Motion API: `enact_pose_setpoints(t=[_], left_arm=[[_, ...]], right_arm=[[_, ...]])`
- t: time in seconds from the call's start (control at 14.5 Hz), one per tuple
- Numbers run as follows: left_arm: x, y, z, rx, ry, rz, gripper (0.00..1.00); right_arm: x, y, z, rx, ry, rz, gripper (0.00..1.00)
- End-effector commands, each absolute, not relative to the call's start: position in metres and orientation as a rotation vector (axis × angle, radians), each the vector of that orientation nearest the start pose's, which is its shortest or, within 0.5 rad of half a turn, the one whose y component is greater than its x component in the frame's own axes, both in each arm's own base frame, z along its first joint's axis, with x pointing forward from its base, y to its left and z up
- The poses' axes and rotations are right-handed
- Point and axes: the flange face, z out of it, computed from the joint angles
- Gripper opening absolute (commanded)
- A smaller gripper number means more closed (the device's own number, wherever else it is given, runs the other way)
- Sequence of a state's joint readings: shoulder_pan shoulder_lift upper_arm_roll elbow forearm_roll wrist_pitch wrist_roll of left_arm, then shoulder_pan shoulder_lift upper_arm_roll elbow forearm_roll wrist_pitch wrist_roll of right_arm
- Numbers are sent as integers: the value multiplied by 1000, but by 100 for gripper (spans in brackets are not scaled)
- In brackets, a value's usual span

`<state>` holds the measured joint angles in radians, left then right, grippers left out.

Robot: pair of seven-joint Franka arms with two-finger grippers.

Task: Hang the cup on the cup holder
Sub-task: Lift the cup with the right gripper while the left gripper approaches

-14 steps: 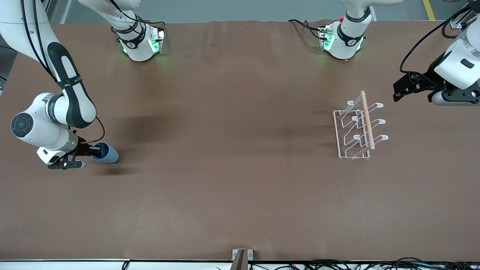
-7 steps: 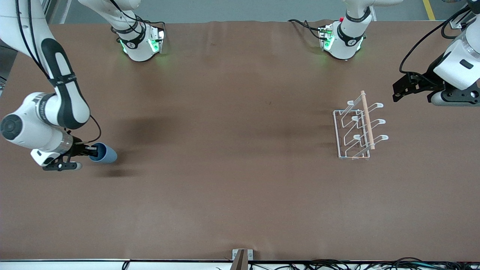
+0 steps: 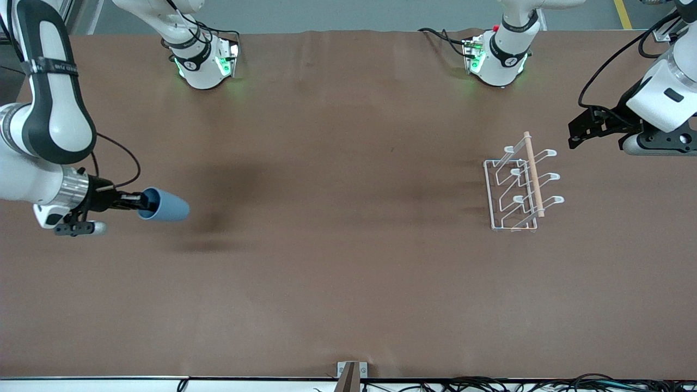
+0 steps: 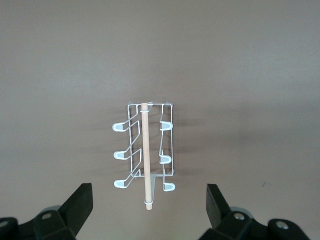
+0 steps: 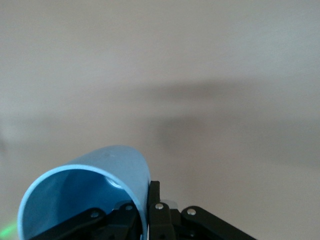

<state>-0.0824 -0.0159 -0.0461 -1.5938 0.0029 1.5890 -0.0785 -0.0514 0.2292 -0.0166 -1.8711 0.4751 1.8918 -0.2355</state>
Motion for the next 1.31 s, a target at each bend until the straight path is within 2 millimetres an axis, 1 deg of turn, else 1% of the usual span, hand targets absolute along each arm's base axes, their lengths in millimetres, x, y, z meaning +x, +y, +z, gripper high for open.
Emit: enact_pose_setpoints(t=[0.0, 0.07, 0.14, 0.21, 0.28, 0.34, 0.41, 0.48, 0.55, 0.62, 0.69, 0.76, 0.83, 0.9, 0.97, 1.03, 1.1, 1.17, 1.24], left_arm=[[551, -77, 625, -3140, 116, -34, 100], [553, -78, 626, -3140, 120, -41, 100], [554, -85, 624, -3137, 159, -34, 100], [553, -95, 623, -3131, 242, -34, 100], [553, -106, 620, -3123, 364, -26, 100], [556, -118, 610, -3106, 501, 0, 100], [558, -128, 607, -3098, 585, -10, 100], [562, -140, 601, -3077, 716, -22, 100], [564, -164, 598, -3039, 924, -44, 100], [569, -180, 589, -3045, 1082, -64, 100], [570, -190, 585, -3098, 1172, -78, 100], [570, -203, 577, -3192, 1219, -64, 100], [564, -227, 575, -3215, 1292, -55, 100], [553, -258, 572, -3172, 1410, -38, 100], [543, -286, 567, -3122, 1538, -22, 100], [534, -312, 563, -3070, 1660, -11, 100], [523, -340, 554, -3029, 1750, 21, 100], [512, -361, 548, -2994, 1819, 49, 100], [501, -378, 544, -2956, 1890, 67, 100]], right_arm=[[579, 39, 389, -2501, 63, 296, 0], [575, 52, 390, -2448, 77, 339, 0], [571, 74, 390, -2393, 98, 393, 0], [567, 102, 392, -2339, 131, 451, 0], [564, 122, 393, -2307, 157, 493, 0], [560, 147, 395, -2267, 179, 533, 0], [556, 168, 396, -2203, 184, 563, 0], [552, 188, 397, -2127, 188, 586, 0], [549, 206, 399, -2064, 192, 601, 0], [546, 219, 401, -2034, 186, 609, 0], [541, 236, 400, -2007, 171, 626, 0], [534, 257, 400, -1977, 157, 646, 0], [529, 272, 397, -1944, 155, 667, 0], [523, 288, 398, -1924, 142, 682, 0], [520, 296, 395, -1923, 130, 691, 0], [519, 298, 394, -1923, 122, 690, 0], [518, 301, 391, -1924, 118, 697, 0], [516, 306, 386, -1927, 113, 705, 0], [514, 309, 386, -1930, 109, 707, 0]])
